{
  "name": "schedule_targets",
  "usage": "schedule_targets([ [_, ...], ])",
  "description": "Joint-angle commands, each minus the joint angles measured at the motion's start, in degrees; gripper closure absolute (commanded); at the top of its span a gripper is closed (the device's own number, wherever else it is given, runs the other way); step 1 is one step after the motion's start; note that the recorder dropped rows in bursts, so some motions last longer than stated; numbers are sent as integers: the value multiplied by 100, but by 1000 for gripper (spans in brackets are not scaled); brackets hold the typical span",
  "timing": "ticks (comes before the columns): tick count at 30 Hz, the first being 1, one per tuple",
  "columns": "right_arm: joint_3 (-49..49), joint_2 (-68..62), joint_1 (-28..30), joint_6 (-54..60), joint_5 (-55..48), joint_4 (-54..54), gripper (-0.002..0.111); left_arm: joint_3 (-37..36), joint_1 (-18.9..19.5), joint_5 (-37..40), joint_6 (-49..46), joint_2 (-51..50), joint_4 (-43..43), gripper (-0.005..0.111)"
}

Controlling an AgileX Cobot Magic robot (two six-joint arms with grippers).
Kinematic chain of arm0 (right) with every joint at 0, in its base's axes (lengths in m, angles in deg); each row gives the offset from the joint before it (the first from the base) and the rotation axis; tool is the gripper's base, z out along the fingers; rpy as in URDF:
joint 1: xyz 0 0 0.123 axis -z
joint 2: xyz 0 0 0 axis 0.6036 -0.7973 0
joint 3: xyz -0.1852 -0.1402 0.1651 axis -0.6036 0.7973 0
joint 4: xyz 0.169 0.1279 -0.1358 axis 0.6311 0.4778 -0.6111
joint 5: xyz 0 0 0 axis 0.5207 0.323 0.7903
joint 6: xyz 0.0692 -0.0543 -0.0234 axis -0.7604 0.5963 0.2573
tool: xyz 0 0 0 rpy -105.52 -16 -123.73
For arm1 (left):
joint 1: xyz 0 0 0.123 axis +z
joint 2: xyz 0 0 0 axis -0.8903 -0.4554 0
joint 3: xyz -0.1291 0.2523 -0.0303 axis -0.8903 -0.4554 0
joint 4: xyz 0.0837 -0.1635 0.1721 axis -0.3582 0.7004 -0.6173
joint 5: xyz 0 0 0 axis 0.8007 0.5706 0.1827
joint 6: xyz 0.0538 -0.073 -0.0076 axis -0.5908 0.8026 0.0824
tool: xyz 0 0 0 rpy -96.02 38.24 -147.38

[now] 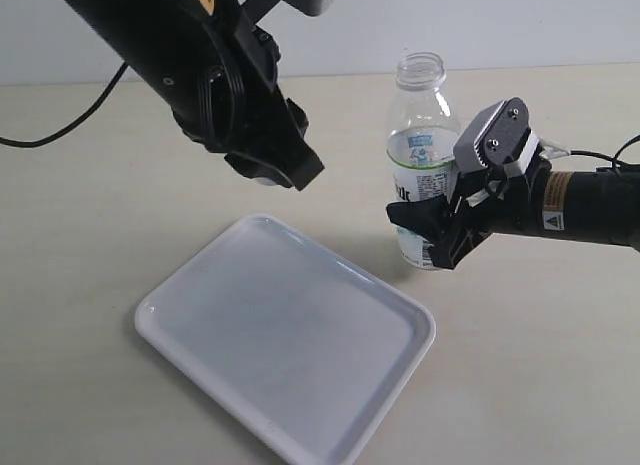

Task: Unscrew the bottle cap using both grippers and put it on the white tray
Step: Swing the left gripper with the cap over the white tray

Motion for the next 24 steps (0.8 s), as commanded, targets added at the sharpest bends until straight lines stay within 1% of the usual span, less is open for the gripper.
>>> schedule_targets([
  [1, -7, 26, -10, -41, 275, 322, 108, -485, -37, -757, -20, 226, -19, 107],
  [8, -7, 26, -10, -32, 342, 496, 108, -1514, -37, -2103, -20, 42, -153, 107],
  [12, -7, 26, -10, -32, 380, 604, 108, -1927, -37, -2677, -20, -207, -166, 107],
  [14, -7, 26, -10, -32, 517, 771, 108, -2022, -37, -2757, -20, -388, -166, 107],
  [21, -7, 6, -10, 35, 1197, 972, 108, -2023, -37, -2984, -20, -894, -177, 107],
  [24, -7, 6, -10, 286, 1391, 1208, 108, -2023, -37, -2959, 11, -993, -177, 107],
])
